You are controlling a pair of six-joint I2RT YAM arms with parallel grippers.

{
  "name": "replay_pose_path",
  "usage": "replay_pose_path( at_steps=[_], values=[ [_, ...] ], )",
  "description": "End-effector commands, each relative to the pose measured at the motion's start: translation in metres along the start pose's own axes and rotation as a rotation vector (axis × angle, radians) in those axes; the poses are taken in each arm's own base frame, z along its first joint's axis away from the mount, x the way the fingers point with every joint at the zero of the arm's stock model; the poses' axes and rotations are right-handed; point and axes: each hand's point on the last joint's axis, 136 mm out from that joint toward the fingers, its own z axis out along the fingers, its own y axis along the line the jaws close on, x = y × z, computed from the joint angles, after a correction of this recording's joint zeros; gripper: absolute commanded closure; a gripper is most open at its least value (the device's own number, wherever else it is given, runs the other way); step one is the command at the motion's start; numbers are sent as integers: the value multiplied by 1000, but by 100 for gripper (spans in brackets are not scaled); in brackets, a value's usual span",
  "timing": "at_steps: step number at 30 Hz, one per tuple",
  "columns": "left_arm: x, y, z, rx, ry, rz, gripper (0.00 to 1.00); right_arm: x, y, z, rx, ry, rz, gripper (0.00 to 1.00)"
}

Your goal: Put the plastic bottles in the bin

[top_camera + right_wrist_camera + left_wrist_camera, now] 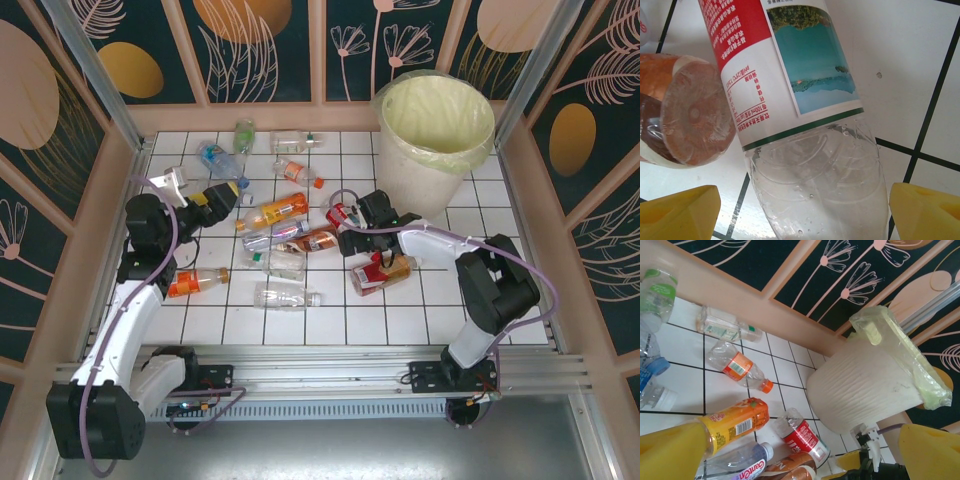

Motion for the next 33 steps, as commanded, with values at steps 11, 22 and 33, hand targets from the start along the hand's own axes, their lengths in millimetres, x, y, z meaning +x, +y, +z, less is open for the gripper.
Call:
replay_pose_path(
  at_steps=[11, 22, 33],
  values=[
    [-5, 4, 6, -46, 22, 18, 1, 4, -4, 10, 14, 10, -11, 12],
    [-22, 0, 6, -95, 24, 56, 1, 3, -8, 21, 43, 46, -4, 14],
    [-11, 2, 16, -43, 55, 7, 1, 4, -4, 24, 1, 62, 30, 17]
  ],
)
